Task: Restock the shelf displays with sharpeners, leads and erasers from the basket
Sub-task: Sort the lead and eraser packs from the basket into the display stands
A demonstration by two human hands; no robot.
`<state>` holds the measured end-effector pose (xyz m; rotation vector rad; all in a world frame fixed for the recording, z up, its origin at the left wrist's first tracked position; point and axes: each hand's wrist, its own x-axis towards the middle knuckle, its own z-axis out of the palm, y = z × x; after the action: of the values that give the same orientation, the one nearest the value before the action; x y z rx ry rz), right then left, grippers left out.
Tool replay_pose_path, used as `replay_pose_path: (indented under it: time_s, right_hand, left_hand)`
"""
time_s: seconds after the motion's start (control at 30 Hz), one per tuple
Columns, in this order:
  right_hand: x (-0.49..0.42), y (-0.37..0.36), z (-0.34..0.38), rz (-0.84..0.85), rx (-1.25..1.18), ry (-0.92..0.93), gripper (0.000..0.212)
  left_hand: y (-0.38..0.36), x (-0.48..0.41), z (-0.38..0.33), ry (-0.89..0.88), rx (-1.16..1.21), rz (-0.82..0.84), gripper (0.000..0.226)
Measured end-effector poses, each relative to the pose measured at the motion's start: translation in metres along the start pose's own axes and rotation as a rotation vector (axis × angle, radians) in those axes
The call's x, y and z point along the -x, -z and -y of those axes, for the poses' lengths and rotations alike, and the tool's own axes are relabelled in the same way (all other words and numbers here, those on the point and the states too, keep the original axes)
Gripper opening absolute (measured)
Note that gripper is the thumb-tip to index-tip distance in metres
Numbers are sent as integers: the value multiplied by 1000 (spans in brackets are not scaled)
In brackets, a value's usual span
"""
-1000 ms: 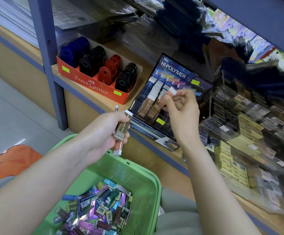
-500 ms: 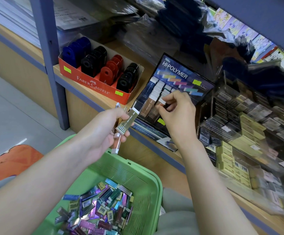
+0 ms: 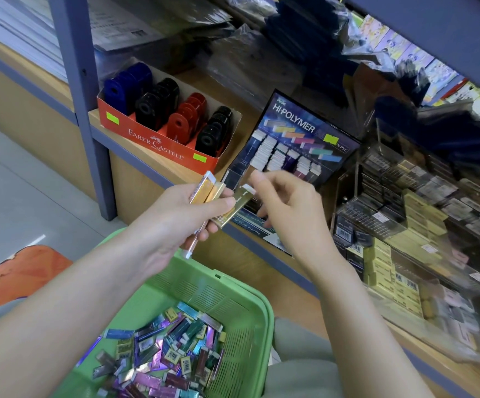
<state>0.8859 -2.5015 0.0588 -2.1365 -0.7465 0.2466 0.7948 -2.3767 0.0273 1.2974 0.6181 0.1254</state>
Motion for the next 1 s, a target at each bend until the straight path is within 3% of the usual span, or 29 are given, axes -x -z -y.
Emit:
replay_pose_path:
  time_s: [0.1,0.3,0.43,0.53,0.67,0.77,1.0]
  right_hand:
    - [3,-2,2,138,-195,-96,13]
    - [0,4,1,71,-519,-161,8]
    - [-1,4,0,71,-421,-86,9]
    - [-3,9,-3,-153,-431,-11,6]
    - [-9,16,-13,-333,-222,67,9]
    - [-13,13,-18,-340,-94,72,12]
    - [-25,17,-19,-296,69,135,13]
  left_hand:
    - [0,1,0,-42,-42,-4,11]
    - [0,0,0,-51,-55,-17,15]
    - [-1,-2,0,-76,-73,-70,11]
    - [0,-3,2,-66,-30,-79,14]
    - [0,-8,3,23,83,-75,16]
    - [-1,-8,1,82,240,-64,15]
    - [-1,-4,1,53,164,-56,12]
